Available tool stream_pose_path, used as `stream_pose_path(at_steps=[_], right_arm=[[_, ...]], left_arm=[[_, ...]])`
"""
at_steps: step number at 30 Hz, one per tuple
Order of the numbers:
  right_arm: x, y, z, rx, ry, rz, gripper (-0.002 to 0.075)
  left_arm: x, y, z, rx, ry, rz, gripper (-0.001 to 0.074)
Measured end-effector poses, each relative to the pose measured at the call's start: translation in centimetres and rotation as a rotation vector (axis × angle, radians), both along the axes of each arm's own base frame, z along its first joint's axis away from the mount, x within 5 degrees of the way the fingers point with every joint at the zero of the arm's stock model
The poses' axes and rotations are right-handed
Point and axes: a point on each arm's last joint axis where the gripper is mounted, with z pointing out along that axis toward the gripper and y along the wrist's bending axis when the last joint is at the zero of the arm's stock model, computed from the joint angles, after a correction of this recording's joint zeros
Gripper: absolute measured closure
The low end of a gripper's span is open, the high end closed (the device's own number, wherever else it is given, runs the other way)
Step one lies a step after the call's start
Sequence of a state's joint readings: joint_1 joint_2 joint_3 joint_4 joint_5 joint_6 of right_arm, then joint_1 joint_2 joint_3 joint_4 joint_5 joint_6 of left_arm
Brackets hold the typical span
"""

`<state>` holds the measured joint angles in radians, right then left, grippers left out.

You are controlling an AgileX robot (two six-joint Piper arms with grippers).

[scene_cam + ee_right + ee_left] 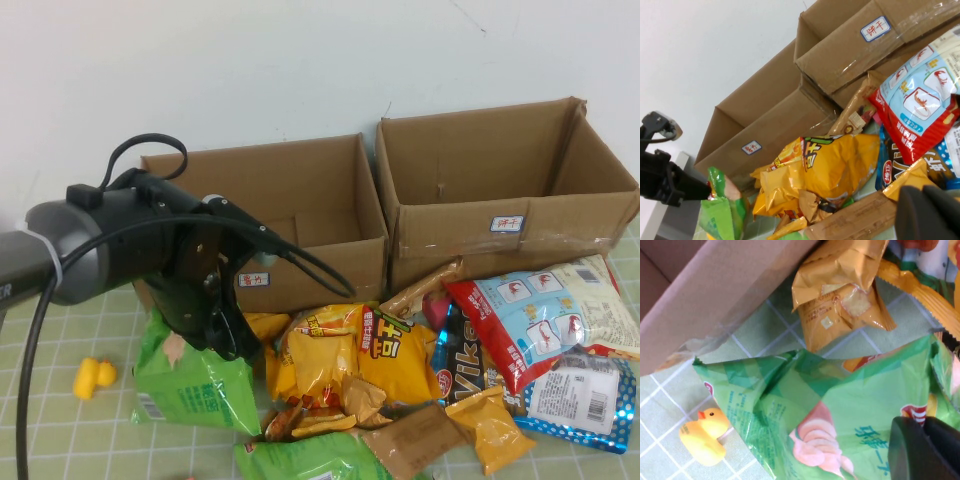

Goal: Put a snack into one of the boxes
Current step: Pick up the potato chip

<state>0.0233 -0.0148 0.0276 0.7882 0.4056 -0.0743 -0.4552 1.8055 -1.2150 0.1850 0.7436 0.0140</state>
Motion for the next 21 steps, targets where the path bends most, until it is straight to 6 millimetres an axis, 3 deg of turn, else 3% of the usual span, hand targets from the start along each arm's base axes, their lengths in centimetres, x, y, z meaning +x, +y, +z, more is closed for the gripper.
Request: stream_pose_path(at_steps=[5,15,21], right_arm=[[0.0,0.0,0.0,0.000,0.000,0.000,0.0728],[0.0,0.0,0.0,0.000,0.000,0.000,0.0728],[0.0,0.0,0.0,0.000,0.002,0.002,0.0728]], left_arm=[[0.0,0.0,0.0,-0.003,-0.002,0.000,0.0700],[0.1,-0.5,0.0,-0.067,-0.006,0.025,0.0321],[0.5,-0.7,-2.6,-0.038,0.053,0.028,0.0237]])
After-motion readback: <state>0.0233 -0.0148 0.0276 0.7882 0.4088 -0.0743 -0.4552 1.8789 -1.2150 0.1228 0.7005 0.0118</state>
